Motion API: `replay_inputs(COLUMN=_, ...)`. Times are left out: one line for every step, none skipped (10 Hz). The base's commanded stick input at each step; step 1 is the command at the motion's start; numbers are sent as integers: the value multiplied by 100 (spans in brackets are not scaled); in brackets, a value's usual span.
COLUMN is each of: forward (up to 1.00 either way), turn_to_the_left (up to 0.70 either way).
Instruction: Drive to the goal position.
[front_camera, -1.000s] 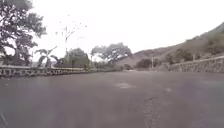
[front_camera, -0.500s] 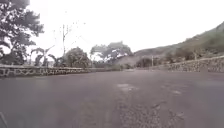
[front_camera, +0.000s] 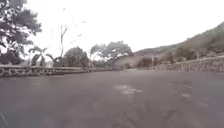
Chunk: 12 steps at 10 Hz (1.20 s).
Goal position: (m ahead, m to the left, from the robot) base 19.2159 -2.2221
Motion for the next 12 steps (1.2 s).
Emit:
replay_inputs(forward=70, turn_to_the_left=0)
replay_inputs(forward=70, turn_to_the_left=0)
replay_inputs(forward=70, turn_to_the_left=0)
replay_inputs(forward=70, turn_to_the_left=0)
replay_inputs(forward=70, turn_to_the_left=0)
replay_inputs(forward=70, turn_to_the_left=0)
replay_inputs(forward=70, turn_to_the_left=0)
replay_inputs(forward=70, turn_to_the_left=0)
replay_inputs(forward=70, turn_to_the_left=0)
replay_inputs(forward=70, turn_to_the_left=0)
replay_inputs(forward=70, turn_to_the_left=0)
replay_inputs(forward=70, turn_to_the_left=0)
